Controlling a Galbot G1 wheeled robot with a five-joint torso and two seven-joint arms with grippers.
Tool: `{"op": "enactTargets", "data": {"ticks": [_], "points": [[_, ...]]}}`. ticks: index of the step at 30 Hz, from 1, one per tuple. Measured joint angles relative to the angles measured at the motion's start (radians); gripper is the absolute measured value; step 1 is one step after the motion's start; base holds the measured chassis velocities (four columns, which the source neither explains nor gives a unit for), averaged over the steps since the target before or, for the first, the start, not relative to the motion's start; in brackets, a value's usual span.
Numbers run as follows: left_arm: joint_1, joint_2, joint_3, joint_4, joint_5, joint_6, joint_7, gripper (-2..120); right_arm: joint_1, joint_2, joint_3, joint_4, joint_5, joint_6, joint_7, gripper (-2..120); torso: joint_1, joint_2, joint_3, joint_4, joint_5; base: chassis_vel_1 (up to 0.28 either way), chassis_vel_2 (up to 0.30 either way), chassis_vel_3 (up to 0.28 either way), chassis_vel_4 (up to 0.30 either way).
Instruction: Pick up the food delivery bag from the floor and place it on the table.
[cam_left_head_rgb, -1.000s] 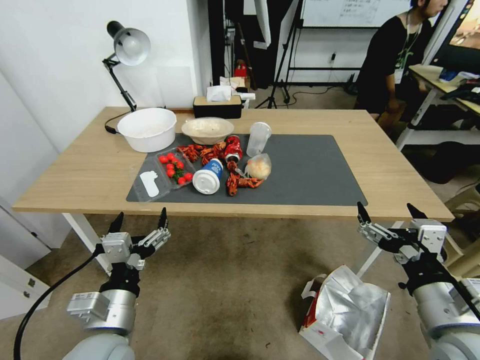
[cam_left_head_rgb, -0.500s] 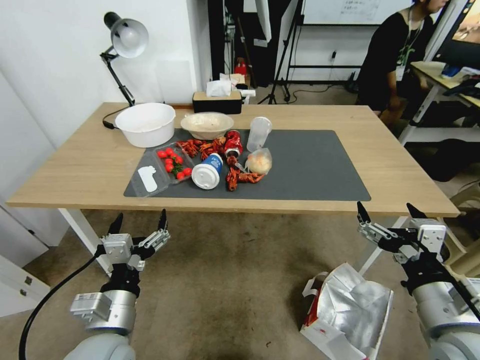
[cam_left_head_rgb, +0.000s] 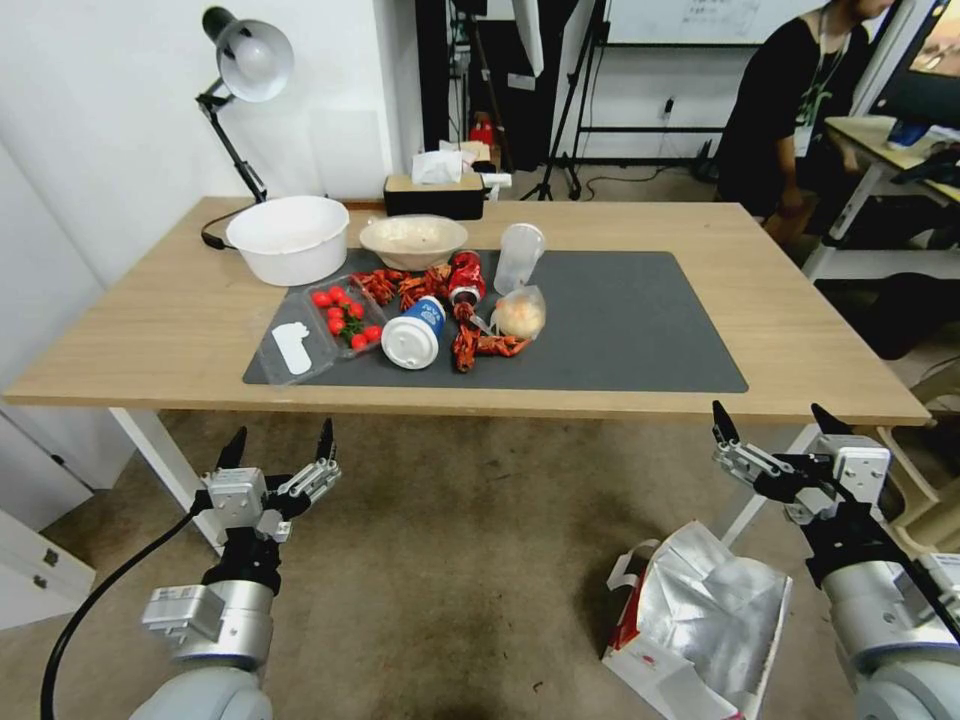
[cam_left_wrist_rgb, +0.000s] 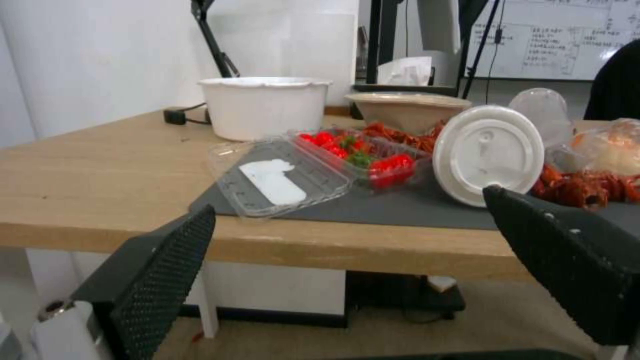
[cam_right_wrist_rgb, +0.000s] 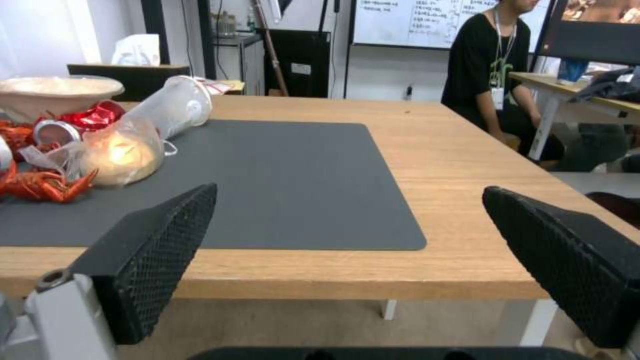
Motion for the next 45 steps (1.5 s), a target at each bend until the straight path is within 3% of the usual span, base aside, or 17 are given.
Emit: {"op": "enactTargets", "data": {"ticks": [23, 45], "points": [[-0.001, 0.006, -0.002, 0.005, 0.002, -0.001, 0.002, 100, 0.004, 0.002, 0.0, -0.001, 0.0, -0.002, 0.003, 100, -0.048, -0.113, -0.065, 0.0, 0.0, 0.0, 0.0, 0.0, 0.0], [-0.001, 0.006, -0.002, 0.005, 0.002, -0.003, 0.002, 100, 0.004, 0.002, 0.001, -0.002, -0.001, -0.002, 0.005, 100, -0.065, -0.151, -0.087, 0.0, 0.0, 0.0, 0.0, 0.0, 0.0]]}}
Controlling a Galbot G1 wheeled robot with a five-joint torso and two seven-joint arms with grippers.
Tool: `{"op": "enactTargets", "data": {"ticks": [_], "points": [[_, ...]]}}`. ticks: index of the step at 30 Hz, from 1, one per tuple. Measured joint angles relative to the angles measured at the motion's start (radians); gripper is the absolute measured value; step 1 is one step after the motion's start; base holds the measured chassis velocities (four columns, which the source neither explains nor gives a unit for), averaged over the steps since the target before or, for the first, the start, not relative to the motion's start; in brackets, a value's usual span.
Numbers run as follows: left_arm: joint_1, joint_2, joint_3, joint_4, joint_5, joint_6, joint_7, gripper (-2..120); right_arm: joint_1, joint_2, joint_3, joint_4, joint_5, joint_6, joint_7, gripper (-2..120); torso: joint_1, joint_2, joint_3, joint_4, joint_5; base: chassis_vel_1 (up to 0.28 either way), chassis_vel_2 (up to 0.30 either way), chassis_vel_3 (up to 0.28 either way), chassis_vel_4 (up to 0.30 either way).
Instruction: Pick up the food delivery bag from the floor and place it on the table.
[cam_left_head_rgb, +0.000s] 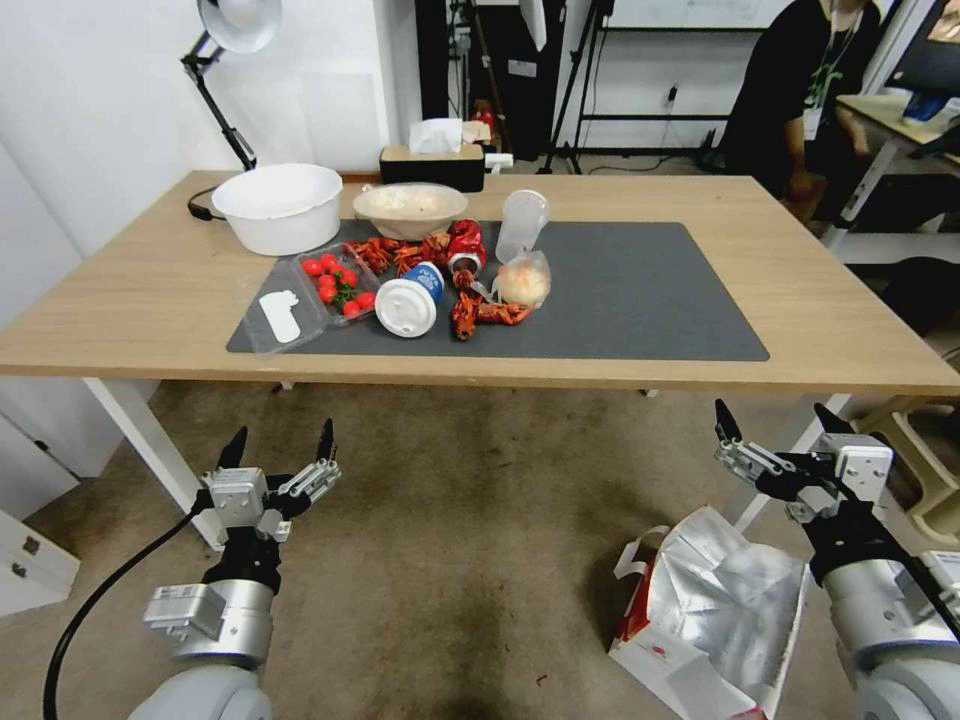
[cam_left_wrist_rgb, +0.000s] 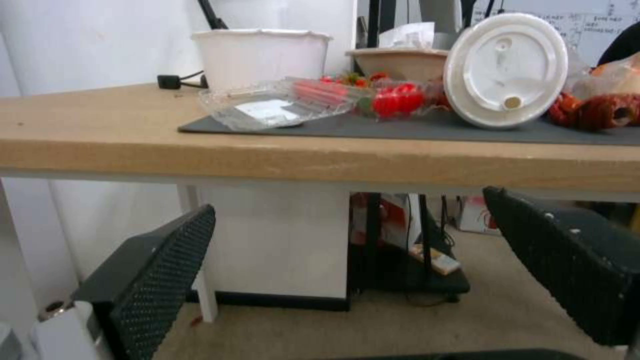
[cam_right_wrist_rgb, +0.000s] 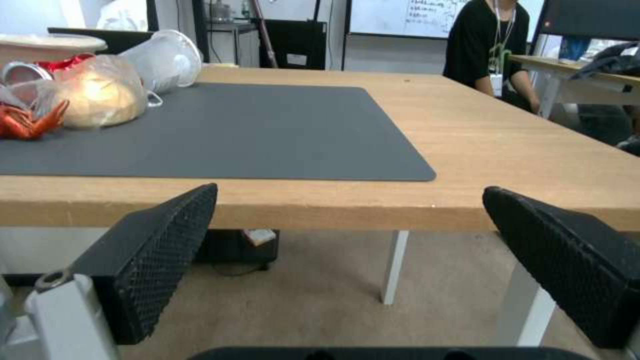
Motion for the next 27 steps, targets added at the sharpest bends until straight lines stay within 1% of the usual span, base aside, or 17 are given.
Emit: {"op": "enactTargets", "data": {"ticks": [2, 3, 6, 10, 14, 16, 18, 19, 22, 23, 26, 27], "points": [[0.0, 0.0, 0.0, 0.0, 0.0, 0.0, 0.0, 100, 0.0, 0.001, 0.0, -0.001, 0.0, 0.0, 0.001, 100, -0.006, -0.016, -0.01, 0.0, 0.0, 0.0, 0.0, 0.0, 0.0], [0.0, 0.0, 0.0, 0.0, 0.0, 0.0, 0.0, 100, 0.0, 0.001, 0.0, -0.001, 0.0, 0.0, 0.001, 100, -0.006, -0.016, -0.01, 0.0, 0.0, 0.0, 0.0, 0.0, 0.0], [0.0, 0.0, 0.0, 0.001, 0.0, 0.0, 0.0, 100, 0.0, 0.001, 0.001, -0.003, 0.0, 0.0, 0.003, 100, -0.018, -0.047, -0.028, 0.0, 0.0, 0.0, 0.0, 0.0, 0.0], [-0.001, 0.0, 0.0, 0.002, 0.0, 0.0, 0.0, 100, 0.0, 0.0, 0.001, -0.004, -0.001, 0.001, 0.003, 100, -0.025, -0.062, -0.037, 0.0, 0.0, 0.0, 0.0, 0.0, 0.0], [-0.006, 0.0, 0.001, 0.009, 0.0, 0.0, 0.001, 100, 0.0, -0.001, 0.004, -0.004, -0.002, 0.002, 0.005, 100, -0.04, -0.099, -0.059, 0.0, 0.0, 0.0, 0.0, 0.0, 0.0], [-0.006, 0.0, 0.001, 0.012, 0.0, 0.0, 0.001, 100, 0.0, -0.002, 0.005, -0.004, -0.002, 0.002, 0.006, 100, -0.042, -0.105, -0.063, 0.0, 0.0, 0.0, 0.0, 0.0, 0.0], [-0.007, 0.0, 0.003, 0.015, 0.0, -0.002, 0.002, 100, 0.0, -0.003, 0.006, -0.005, -0.001, 0.002, 0.007, 100, -0.05, -0.125, -0.076, 0.0, 0.0, 0.0, 0.0, 0.0, 0.0], [-0.007, 0.0, 0.003, 0.015, 0.0, -0.002, 0.002, 100, 0.0, -0.003, 0.006, -0.005, -0.001, 0.002, 0.007, 100, -0.05, -0.125, -0.076, 0.0, 0.0, 0.0, 0.0, 0.0, 0.0], [-0.009, 0.0, 0.003, 0.016, 0.0, -0.002, 0.003, 100, 0.004, -0.004, 0.005, -0.009, -0.001, 0.003, 0.008, 100, -0.059, -0.148, -0.088, 0.0, 0.0, 0.0, 0.0, 0.0, 0.0], [-0.009, 0.0, 0.003, 0.016, 0.0, -0.002, 0.003, 100, 0.004, -0.004, 0.005, -0.009, -0.001, 0.003, 0.008, 100, -0.059, -0.148, -0.088, 0.0, 0.0, 0.0, 0.0, 0.0, 0.0], [-0.009, 0.002, 0.001, 0.016, 0.0, -0.002, 0.003, 100, 0.008, -0.005, 0.003, -0.012, -0.001, 0.003, 0.008, 100, -0.068, -0.169, -0.102, 0.0001, 0.0, 0.0, 0.0, 0.0, 0.0], [-0.009, 0.002, 0.001, 0.016, 0.0, -0.002, 0.003, 100, 0.008, -0.005, 0.003, -0.012, -0.001, 0.003, 0.008, 100, -0.068, -0.169, -0.102, 0.0001, 0.0, 0.0, 0.0, 0.0, 0.0]]}}
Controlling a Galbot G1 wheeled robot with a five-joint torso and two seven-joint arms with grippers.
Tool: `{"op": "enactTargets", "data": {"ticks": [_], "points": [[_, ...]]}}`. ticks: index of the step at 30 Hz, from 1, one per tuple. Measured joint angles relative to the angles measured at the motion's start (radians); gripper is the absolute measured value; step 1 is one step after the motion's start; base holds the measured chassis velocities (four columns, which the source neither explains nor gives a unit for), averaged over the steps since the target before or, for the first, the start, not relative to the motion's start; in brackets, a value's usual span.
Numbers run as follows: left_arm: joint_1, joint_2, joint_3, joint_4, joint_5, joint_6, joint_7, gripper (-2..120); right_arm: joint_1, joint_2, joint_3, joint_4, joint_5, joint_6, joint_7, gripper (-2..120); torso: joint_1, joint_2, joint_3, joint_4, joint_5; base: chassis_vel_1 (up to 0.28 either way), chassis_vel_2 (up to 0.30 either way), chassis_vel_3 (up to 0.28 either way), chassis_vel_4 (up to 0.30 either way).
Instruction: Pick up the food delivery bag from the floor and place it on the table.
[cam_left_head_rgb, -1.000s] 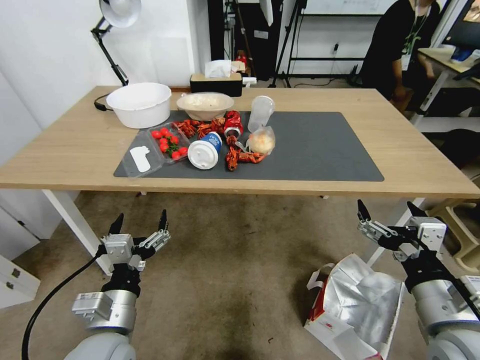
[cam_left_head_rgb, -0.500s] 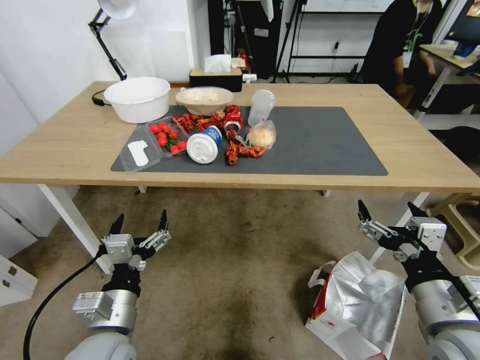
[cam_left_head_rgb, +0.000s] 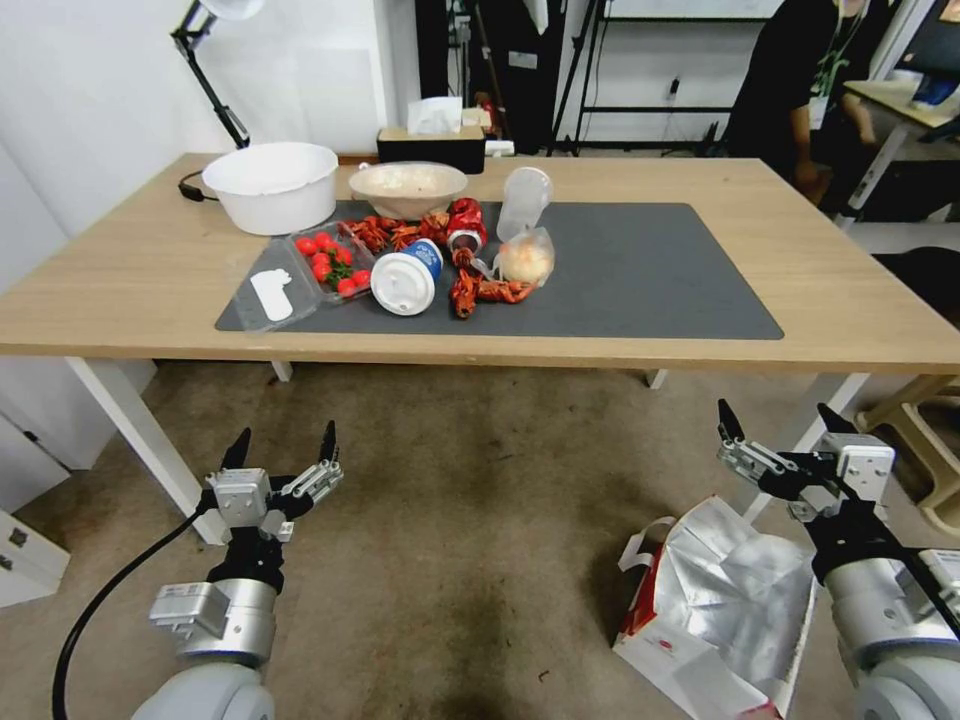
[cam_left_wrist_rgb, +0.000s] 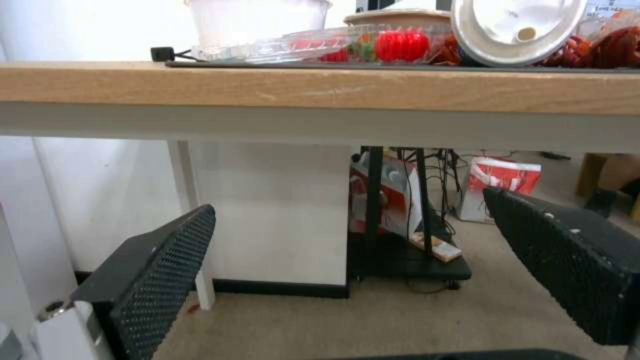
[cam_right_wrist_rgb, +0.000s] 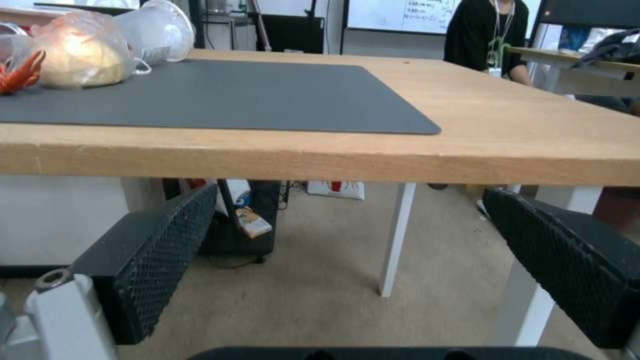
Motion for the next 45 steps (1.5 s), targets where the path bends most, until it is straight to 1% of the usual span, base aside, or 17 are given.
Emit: {"op": "enactTargets", "data": {"ticks": [4, 14, 17, 23, 26, 31, 39, 45], "points": [[-0.001, 0.002, 0.0, 0.001, 0.0, 0.0, 0.001, 100, 0.002, -0.002, -0.001, -0.003, 0.0, 0.0, 0.0, 100, -0.008, -0.022, -0.013, 0.0, 0.0, 0.0, 0.0, 0.0, 0.0], [-0.003, 0.004, -0.001, 0.004, -0.001, 0.0, 0.007, 100, 0.002, -0.003, -0.001, -0.004, 0.001, -0.001, 0.001, 100, -0.022, -0.057, -0.034, 0.0, 0.0, 0.0, 0.0, 0.0, 0.0], [-0.005, 0.006, -0.001, 0.005, -0.002, 0.0, 0.007, 100, 0.002, -0.003, -0.001, -0.005, 0.0, -0.001, 0.002, 100, -0.028, -0.075, -0.046, 0.0, 0.0, 0.0, 0.0, 0.0, 0.0], [-0.005, 0.008, -0.001, 0.007, -0.004, -0.001, 0.007, 100, 0.0, -0.002, -0.002, -0.005, -0.002, -0.002, 0.001, 100, -0.036, -0.093, -0.058, 0.0, 0.0, 0.0, 0.0, 0.0, 0.0], [-0.005, 0.007, -0.001, 0.007, -0.004, -0.001, 0.008, 100, 0.0, -0.002, -0.002, -0.005, -0.003, -0.002, 0.0, 100, -0.043, -0.113, -0.07, 0.0, 0.0, 0.0, 0.0, 0.0, 0.0], [-0.004, 0.007, -0.001, 0.007, -0.004, -0.001, 0.008, 100, 0.0, -0.002, -0.002, -0.005, -0.006, -0.001, -0.003, 100, -0.049, -0.128, -0.08, 0.0, 0.0, 0.0, 0.0, 0.0, 0.0], [-0.004, 0.008, -0.002, 0.007, -0.005, -0.002, 0.008, 100, 0.001, -0.003, -0.003, -0.004, -0.009, -0.001, -0.009, 100, -0.061, -0.165, -0.104, -0.0001, 0.0, 0.0, 0.0, 0.0, 0.0], [-0.004, 0.007, -0.002, 0.01, -0.005, -0.002, 0.008, 100, 0.001, -0.004, -0.003, -0.004, -0.009, 0.0, -0.009, 100, -0.069, -0.186, -0.117, 0.0, 0.0, 0.0, 0.0, 0.0, 0.0]]}}
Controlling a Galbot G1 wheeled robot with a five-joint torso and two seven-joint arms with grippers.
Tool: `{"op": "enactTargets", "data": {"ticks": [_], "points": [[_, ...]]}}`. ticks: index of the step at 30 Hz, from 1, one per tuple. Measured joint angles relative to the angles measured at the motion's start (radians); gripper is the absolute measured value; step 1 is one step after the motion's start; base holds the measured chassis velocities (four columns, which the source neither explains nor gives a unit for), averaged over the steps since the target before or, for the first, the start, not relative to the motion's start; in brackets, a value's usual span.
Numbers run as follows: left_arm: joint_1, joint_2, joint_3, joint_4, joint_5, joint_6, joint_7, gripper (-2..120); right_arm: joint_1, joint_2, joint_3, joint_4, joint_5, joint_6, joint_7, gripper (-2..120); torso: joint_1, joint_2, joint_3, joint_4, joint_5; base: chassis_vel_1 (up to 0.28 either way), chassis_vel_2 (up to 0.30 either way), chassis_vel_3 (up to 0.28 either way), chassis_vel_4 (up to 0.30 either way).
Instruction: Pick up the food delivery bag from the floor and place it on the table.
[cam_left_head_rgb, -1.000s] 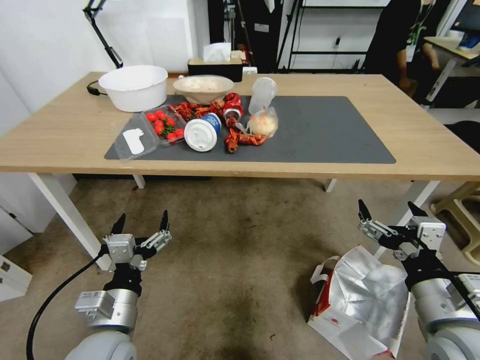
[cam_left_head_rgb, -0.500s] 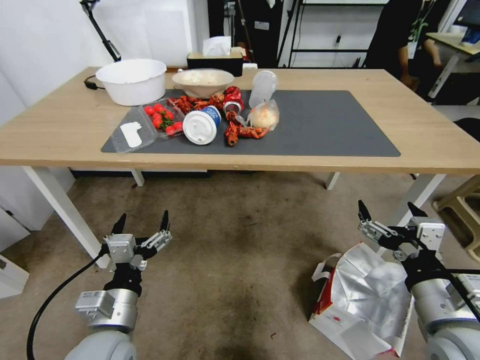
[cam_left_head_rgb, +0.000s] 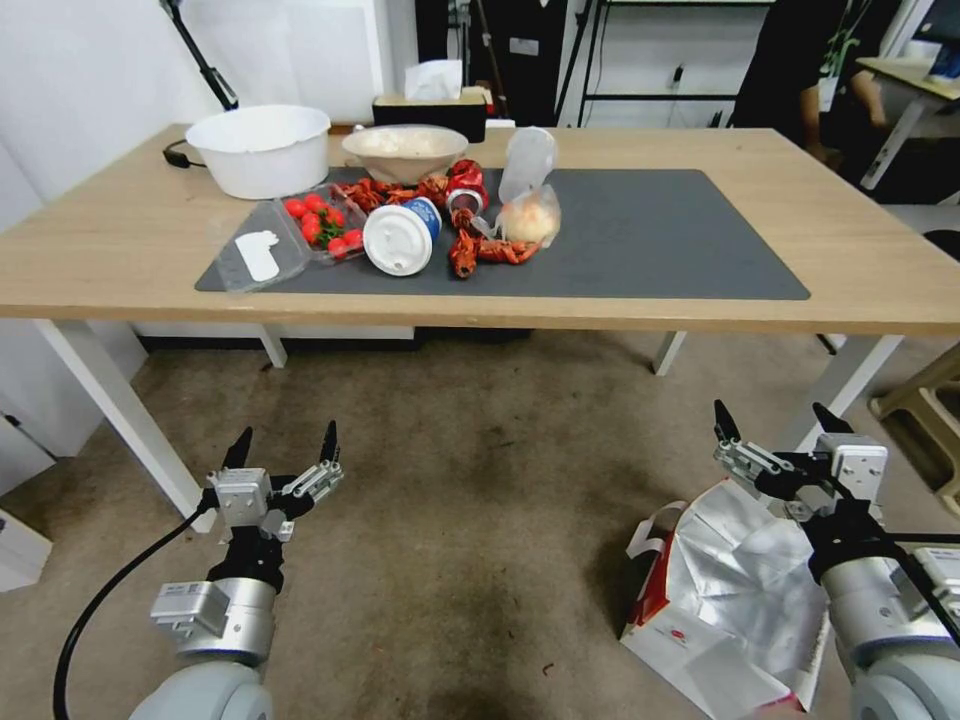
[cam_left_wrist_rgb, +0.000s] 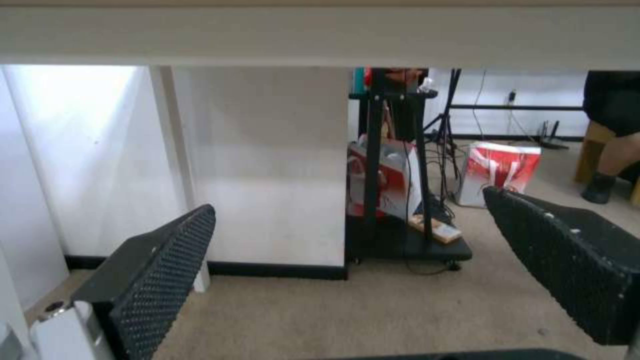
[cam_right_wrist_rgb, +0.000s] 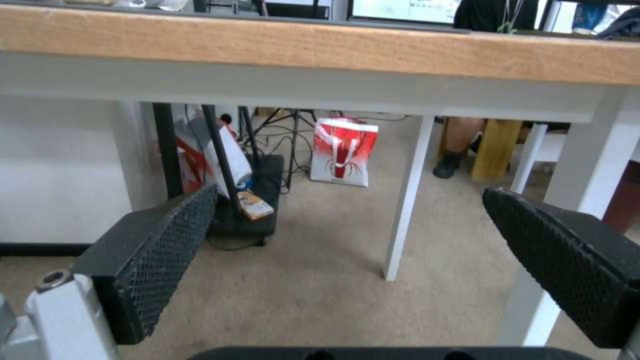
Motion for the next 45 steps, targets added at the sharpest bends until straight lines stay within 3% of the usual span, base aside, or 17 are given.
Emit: {"op": "enactTargets", "data": {"ticks": [45], "points": [[-0.004, 0.002, -0.002, 0.006, -0.002, 0.003, 0.001, 100, 0.011, -0.003, -0.004, -0.009, 0.007, 0.001, 0.005, 100, -0.055, -0.181, -0.126, 0.0, 0.0, 0.0, 0.0, 0.0, 0.0]]}}
